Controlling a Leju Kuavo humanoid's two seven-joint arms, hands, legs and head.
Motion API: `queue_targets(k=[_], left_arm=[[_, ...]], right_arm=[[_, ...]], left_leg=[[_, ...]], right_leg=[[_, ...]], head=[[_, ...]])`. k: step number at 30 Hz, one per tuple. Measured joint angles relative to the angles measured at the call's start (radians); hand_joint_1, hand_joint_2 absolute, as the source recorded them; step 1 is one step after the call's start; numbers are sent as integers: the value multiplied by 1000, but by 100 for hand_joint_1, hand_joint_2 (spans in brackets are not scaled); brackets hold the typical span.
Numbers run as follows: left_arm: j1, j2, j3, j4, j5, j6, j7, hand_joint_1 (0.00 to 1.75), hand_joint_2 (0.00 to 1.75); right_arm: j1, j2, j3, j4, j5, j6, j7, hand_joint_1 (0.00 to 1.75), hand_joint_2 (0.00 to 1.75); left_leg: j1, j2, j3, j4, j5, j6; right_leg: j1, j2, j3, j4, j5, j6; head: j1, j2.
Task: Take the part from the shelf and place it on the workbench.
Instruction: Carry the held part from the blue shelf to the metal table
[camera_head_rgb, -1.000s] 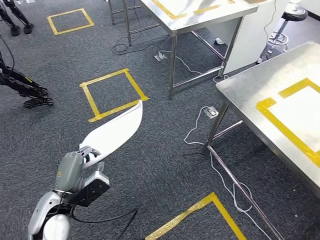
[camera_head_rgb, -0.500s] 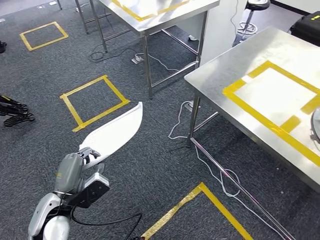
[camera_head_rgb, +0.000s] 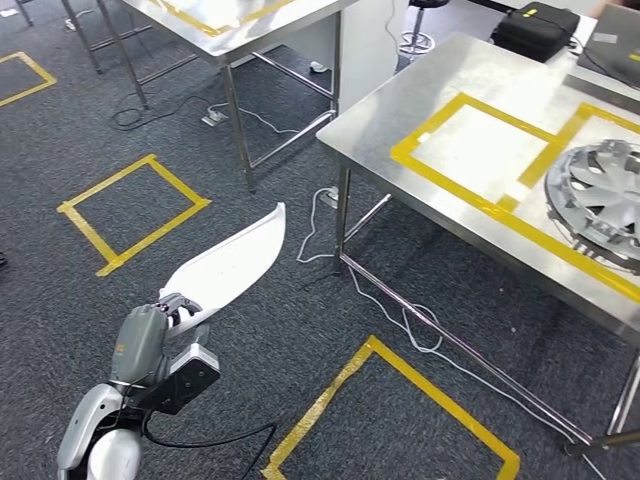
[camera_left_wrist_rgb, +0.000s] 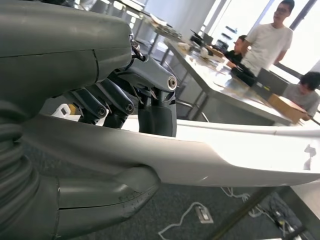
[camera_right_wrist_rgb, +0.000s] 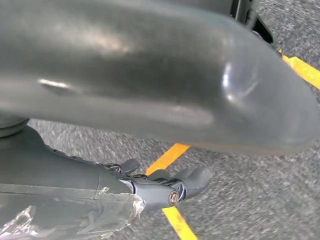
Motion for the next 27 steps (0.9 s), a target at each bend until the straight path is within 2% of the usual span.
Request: queue_targets(k=[1, 2, 3, 4, 5, 6, 7, 8, 9, 10, 11, 12, 13, 14, 15, 16, 17, 18, 19, 20, 21, 22, 23, 25, 26, 27], left_arm=[[0, 0, 0, 0, 0, 0, 0, 175, 175], [0, 0, 1, 0, 0, 0, 0, 175, 175], [0, 0, 1, 1, 0, 0, 0, 175, 175], [0, 0, 1, 1, 0, 0, 0, 175, 175], [1, 0, 1, 1, 0, 0, 0, 175, 175], [1, 0, 2, 2, 0, 0, 0, 175, 175], [1, 0, 3, 2, 0, 0, 0, 175, 175], [0, 1, 4, 2, 0, 1, 0, 175, 175], [0, 1, 4, 2, 0, 1, 0, 175, 175], [-1, 1, 5, 2, 0, 1, 0, 175, 175], [-1, 1, 5, 3, 0, 0, -1, 175, 175], [-1, 1, 6, 3, 2, 0, -1, 175, 175], [0, 1, 6, 4, 4, -3, -2, 175, 175], [0, 2, 7, 5, 7, -6, -3, 175, 175], [0, 2, 8, 6, 9, -10, -4, 175, 175], [1, 2, 8, 8, 10, -13, -5, 175, 175], [1, 3, 8, 9, 10, -15, -6, 175, 175], [1, 3, 8, 11, 10, -16, -7, 175, 175], [0, 4, 7, 11, 10, -16, -9, 175, 175], [0, 4, 6, 11, 9, -16, -12, 175, 175], [0, 5, 6, 11, 8, -15, -15, 175, 175], [0, 6, 5, 11, 8, -15, -18, 175, 175], [0, 6, 4, 11, 7, -14, -19, 175, 175], [0, 7, 0, 11, 6, -14, -20, 175, 175], [0, 8, -2, 11, 5, -13, -20, 175, 175], [0, 8, -6, 11, 4, -13, -20, 175, 175]], right_arm=[[-1, 0, 0, 0, 0, 0, 0, 0, 0], [-1, 0, 0, 0, 0, 0, 0, 0, 0], [0, 0, 0, 0, 0, 0, 0, 0, 0], [0, 0, 0, 0, 0, 0, 0, 0, 0], [-2, 1, 0, 0, 0, 0, 0, 0, 0], [-5, 2, 0, 0, 0, 0, 0, 0, 0], [-8, 3, 0, 0, 0, 0, -1, 0, 0], [-10, 4, 1, 0, 0, 0, -1, 0, 0], [-9, 4, 1, 0, 0, 0, -1, 0, 0], [-7, 4, 0, 0, 0, 0, -1, 0, 0], [-5, 4, 0, 0, 0, 0, -1, 0, 0], [-5, 4, 0, 0, 0, -1, -1, 0, 0], [-6, 4, 0, 0, 0, -1, -1, 0, 0], [-7, 4, 0, 0, 0, -2, -1, 0, 0], [-8, 4, 0, 0, 1, -2, -1, 0, 0], [-7, 4, 0, 0, 1, -2, -1, 0, 0], [-6, 4, 1, 0, 2, -3, -1, 0, 0], [-5, 4, 0, 0, 2, -3, -1, 0, 0], [-4, 4, 0, 0, 3, -3, -1, 0, 0], [-4, 5, 1, 0, 3, -3, -1, 0, 0], [-4, 6, 1, 0, 3, -4, -1, 0, 0], [-5, 7, 1, 0, 3, -4, -1, 0, 0], [-4, 8, 1, 0, 3, -4, -1, 0, 0], [-1, 7, 1, 0, 4, -4, -1, 0, 0], [1, 7, 1, 0, 4, -4, -1, 0, 0], [1, 7, 1, 0, 4, -4, -1, 0, 0]], left_leg=[[1, 16, -10, 0, 8, -2], [3, 31, -21, 1, 16, -6], [6, 44, -32, 3, 24, -12], [9, 55, -42, 6, 31, -19], [10, 64, -52, 11, 38, -26], [9, 73, -57, 16, 44, -34], [8, 82, -59, 20, 50, -41], [7, 92, -60, 21, 57, -47], [8, 103, -59, 20, 65, -54], [11, 100, -61, 21, 63, -61], [15, 83, -67, 32, 44, -66], [16, 58, -78, 61, 9, -70], [17, 26, -96, 110, -38, -71], [15, 3, -118, 175, -84, -70], [11, -8, -136, 238, -115, -67], [7, -13, -145, 280, -127, -62], [2, -16, -138, 290, -121, -55], [-3, -20, -113, 261, -100, -44], [-9, -29, -73, 203, -75, -29], [-14, -49, -26, 134, -61, -11], [-18, -65, 11, 75, -53, 1], [-21, -77, 37, 32, -56, 8], [-22, -80, 50, 8, -64, 10], [-20, -62, 60, -10, -66, 4], [-18, -54, 67, -14, -66, 5], [-16, -44, 74, -14, -67, 6]], right_leg=[[-4, -5, -1, 39, -4, 7], [-8, -8, 15, 43, 14, 14], [-13, -14, 51, 9, 44, 21], [-18, -30, 103, -55, 69, 30], [-20, -54, 163, -134, 78, 38], [-21, -72, 207, -196, 77, 37], [-20, -82, 231, -236, 69, 31], [-18, -80, 234, -250, 62, 20], [-16, -67, 221, -244, 66, 4], [-15, -57, 211, -242, 71, -8], [-14, -47, 200, -239, 80, -20], [-13, -36, 190, -239, 91, -32], [-12, -24, 178, -239, 101, -41], [-10, -12, 164, -239, 112, -48], [-5, 1, 151, -239, 121, -53], [0, 14, 139, -239, 129, -57], [5, 28, 129, -239, 136, -59], [10, 43, 121, -239, 140, -61], [14, 57, 116, -240, 143, -63], [17, 69, 111, -240, 146, -63], [19, 80, 108, -240, 148, -62], [19, 89, 107, -241, 150, -59], [19, 96, 105, -237, 156, -53], [20, 98, 103, -228, 161, -42], [22, 82, 97, -213, 156, -37], [23, 60, 81, -186, 140, -33]], head=[[0, 0], [0, 0], [0, 0], [0, 0], [2, 0], [-1, 0], [-4, 0], [-8, 0], [-12, 0], [-14, 0], [-14, 0], [-16, 0], [-19, 0], [-22, 0], [-25, 0], [-27, 0], [-27, 0], [-27, 0], [-27, 0], [-27, 0], [-27, 0], [-28, 0], [-29, 0], [-33, 0], [-29, 0], [-25, 0]])
